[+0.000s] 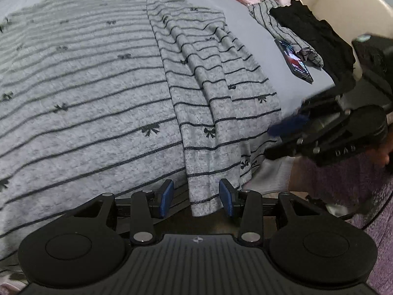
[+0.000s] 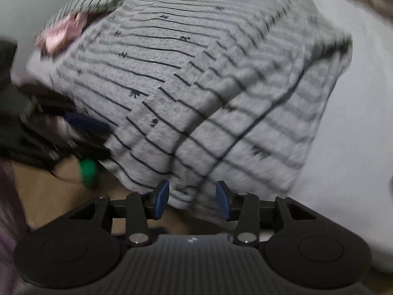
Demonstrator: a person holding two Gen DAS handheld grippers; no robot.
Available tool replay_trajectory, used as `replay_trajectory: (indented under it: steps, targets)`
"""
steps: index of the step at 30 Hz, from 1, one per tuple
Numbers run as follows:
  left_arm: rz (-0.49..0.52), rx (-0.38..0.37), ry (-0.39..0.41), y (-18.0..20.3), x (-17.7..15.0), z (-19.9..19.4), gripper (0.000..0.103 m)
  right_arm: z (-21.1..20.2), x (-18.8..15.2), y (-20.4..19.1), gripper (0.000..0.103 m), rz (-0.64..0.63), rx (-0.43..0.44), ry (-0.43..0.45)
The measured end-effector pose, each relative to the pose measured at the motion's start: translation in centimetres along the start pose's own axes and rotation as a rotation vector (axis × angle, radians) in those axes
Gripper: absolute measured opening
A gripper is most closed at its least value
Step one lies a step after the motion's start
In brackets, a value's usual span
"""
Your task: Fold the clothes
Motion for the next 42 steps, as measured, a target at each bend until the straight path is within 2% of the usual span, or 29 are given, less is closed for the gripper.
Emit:
replay_trajectory:
  steps: [2, 4, 5, 6, 9, 11, 15, 17, 18, 21, 27, 35, 39, 42]
  targets:
    - [-0.011, -0.024, -0.005, 0.1, -0.2, 0.4, 0.038, 1.0, -0.7, 0.3, 0.046, 0.031, -0.004, -0.012]
    - [-0.025, -0.034, -0.018, 0.1, -0.4, 0.9, 0.031, 1.8, -1.5, 0.9, 0.045, 0.045, -0.021, -0.021]
    - [-0.032, -0.04, -0.025, 0.0, -0.5, 1.1, 0.025, 1.9, -1.8, 1.2, 0.045, 0.055, -0.021, -0.022]
    - [-0.04, -0.047, -0.03, -0.1, -0.6, 1.4, 0.014, 2.0, -2.0, 1.6, 0.045, 0.067, -0.018, -0.021]
    - [-0.087, -0.085, -0.026, -0.3, -0.4, 1.3, 0.004, 2.1, -1.8, 2.3, 0.045, 0.122, 0.033, 0.002]
    - [-0.104, -0.111, -0.011, -0.4, -0.2, 0.6, 0.003, 2.6, -1.7, 2.2, 0.045, 0.141, 0.07, 0.0]
    - [-0.143, -0.128, 0.014, -0.9, -0.2, -0.7, 0.003, 3.9, -2.2, 1.4, 0.037, 0.122, 0.118, -0.025]
    - [-0.175, -0.14, 0.015, -1.2, -0.4, -1.0, 0.003, 4.2, -2.5, 1.3, 0.015, 0.121, 0.123, -0.041]
    - [-0.184, -0.139, 0.016, -1.4, -0.5, -1.2, 0.003, 4.3, -2.6, 1.2, 0.008, 0.12, 0.125, -0.049]
    - [-0.223, -0.159, 0.03, -1.8, -0.4, -1.9, 0.003, 3.0, -2.6, 1.2, 0.006, 0.163, 0.135, -0.044]
    - [-0.284, -0.25, 0.08, -1.3, 1.1, -4.1, 0.002, -4.2, -1.5, 0.3, 0.005, 0.241, 0.173, 0.019]
    - [-0.311, -0.414, 0.133, 2.7, 2.5, -7.0, 0.002, -13.7, -1.0, -0.8, 0.005, 0.235, 0.148, 0.06]
    - [-0.314, -0.433, 0.12, 4.1, 1.7, -7.3, 0.002, -14.7, -2.1, -0.7, 0.005, 0.211, 0.088, 0.01]
    - [-0.29, -0.407, 0.08, 4.3, 0.9, -6.7, 0.002, -12.8, -3.7, -0.1, 0.005, 0.227, 0.063, -0.056]
Point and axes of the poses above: each gripper's, at about its wrist camera, not at the fingertips, and z roughly the way its jaws point, y to its right, x to its top, the point moved 10 cm from there along z, roughly the way its jaws point, and after that the axes turned 8 degrees about z, right-handed, at the moved point
